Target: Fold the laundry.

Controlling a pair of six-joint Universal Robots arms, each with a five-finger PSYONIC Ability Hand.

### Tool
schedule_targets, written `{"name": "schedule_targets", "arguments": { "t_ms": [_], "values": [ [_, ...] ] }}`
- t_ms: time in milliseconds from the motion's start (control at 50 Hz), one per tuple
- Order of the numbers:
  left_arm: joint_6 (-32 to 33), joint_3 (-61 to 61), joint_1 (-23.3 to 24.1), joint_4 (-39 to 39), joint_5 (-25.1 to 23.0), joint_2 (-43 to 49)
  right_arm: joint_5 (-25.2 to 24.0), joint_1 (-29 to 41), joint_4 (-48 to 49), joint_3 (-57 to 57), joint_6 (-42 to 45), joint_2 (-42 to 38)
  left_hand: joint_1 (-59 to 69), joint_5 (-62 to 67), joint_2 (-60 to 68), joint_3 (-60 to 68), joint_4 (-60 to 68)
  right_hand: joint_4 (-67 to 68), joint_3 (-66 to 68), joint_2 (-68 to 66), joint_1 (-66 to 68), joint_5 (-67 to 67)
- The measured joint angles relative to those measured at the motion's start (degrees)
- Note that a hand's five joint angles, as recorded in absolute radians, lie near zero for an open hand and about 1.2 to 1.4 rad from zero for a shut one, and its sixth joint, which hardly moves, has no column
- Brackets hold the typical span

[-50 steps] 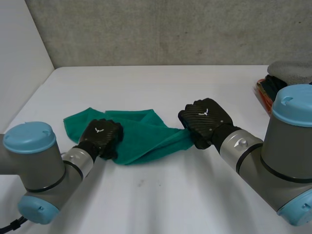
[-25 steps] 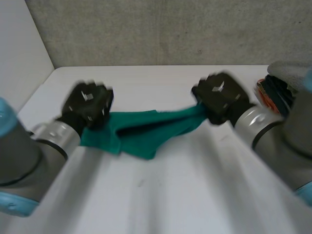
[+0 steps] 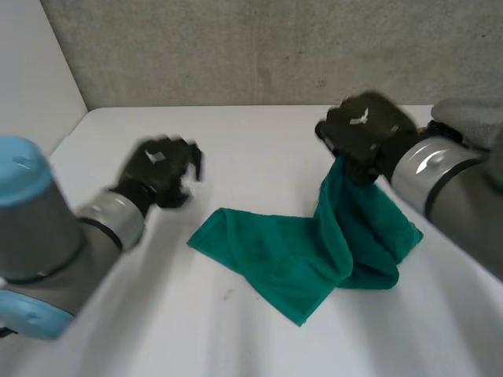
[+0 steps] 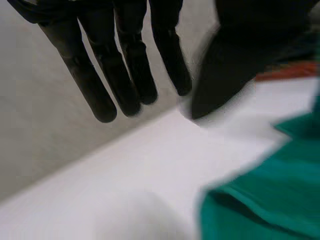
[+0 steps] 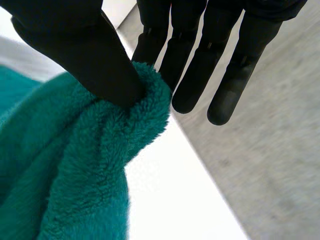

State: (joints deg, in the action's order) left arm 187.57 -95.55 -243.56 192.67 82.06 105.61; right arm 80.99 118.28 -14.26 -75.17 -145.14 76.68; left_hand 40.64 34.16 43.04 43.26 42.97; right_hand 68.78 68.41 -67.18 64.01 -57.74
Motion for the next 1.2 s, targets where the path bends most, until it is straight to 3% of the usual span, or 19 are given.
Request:
{"name": "schedule_targets", "arguments": {
  "t_ms": [80, 260, 460, 540, 600, 680, 760, 900, 1040, 1100, 1200],
  "values": [
    [-0.30, -0.87, 5.91, 0.02, 1.76, 5.05, 1.76, 0.12, 0.66, -0.43, 0.12, -3.78, -9.12, -12.65, -11.10, -11.11, -11.33, 0.00, 0.00, -0.02, 0.00, 0.00],
    [-0.31, -2.31, 17.40, 5.49, 6.62, 10.51, 2.55, -0.54, 3.18, -3.38, -0.11, -4.73, -9.52, -14.50, -12.57, -12.31, -12.95, 0.00, 0.00, -0.54, 0.00, -0.01],
    [1.68, 6.48, 22.35, 10.39, 10.05, 21.32, 2.44, -0.56, 4.16, -5.51, -0.54, -3.05, -8.66, -12.59, -11.52, -11.41, -11.60, 0.00, 0.00, -0.54, 0.00, -0.01],
    [3.57, 11.20, 22.95, 10.24, 10.74, 26.17, 2.43, -0.68, 4.37, -6.04, -0.63, -2.13, 1.01, -3.74, -2.10, -2.94, -2.47, 0.00, 0.00, -0.54, 0.00, -0.01],
    [5.03, 13.39, 23.10, 10.29, 11.02, 28.40, 2.47, -0.81, 4.69, -6.34, -0.63, -1.77, 23.11, 17.02, 18.81, 18.30, 18.84, 0.00, 0.00, -0.54, 0.00, -0.01],
    [6.06, 14.44, 22.97, 10.43, 12.14, 28.94, 2.66, -1.53, 5.07, -6.65, -0.26, -1.60, 25.46, 21.46, 25.35, 24.81, 25.50, 0.00, 0.00, -0.54, 0.00, -0.01],
    [6.39, 13.62, 22.61, 10.36, 15.10, 25.37, 2.72, -3.34, 5.05, -6.78, 0.52, -1.07, 25.46, 21.46, 25.42, 24.86, 25.62, 0.00, 0.00, -0.54, 0.00, 0.00],
    [6.24, 6.03, 18.41, 8.83, 18.68, 6.30, 2.82, -7.56, 4.26, -7.35, 6.94, 1.75, 25.46, 21.46, 25.48, 24.99, 25.64, 0.00, 0.00, -0.54, 0.00, -0.07],
    [5.36, -0.51, 9.18, -1.95, 12.33, -9.59, 2.98, -8.75, 3.79, -9.44, 16.98, 5.07, 25.46, 21.46, 25.48, 24.99, 25.65, 0.00, 0.00, -0.54, 0.00, -0.09],
    [4.08, -1.13, 3.78, -9.05, 7.97, -11.05, 2.94, -8.36, 3.29, -10.88, 19.20, 5.22, 25.46, 21.46, 25.48, 25.00, 25.65, 0.00, 0.00, -0.54, 0.10, -0.11],
    [2.86, -0.48, -2.88, -14.09, 4.11, -8.18, 3.02, -7.67, 1.77, -12.50, 21.37, 2.55, 25.46, 21.46, 25.48, 25.00, 25.66, 0.00, 0.00, -0.54, 0.18, -0.98]
  ]
}}
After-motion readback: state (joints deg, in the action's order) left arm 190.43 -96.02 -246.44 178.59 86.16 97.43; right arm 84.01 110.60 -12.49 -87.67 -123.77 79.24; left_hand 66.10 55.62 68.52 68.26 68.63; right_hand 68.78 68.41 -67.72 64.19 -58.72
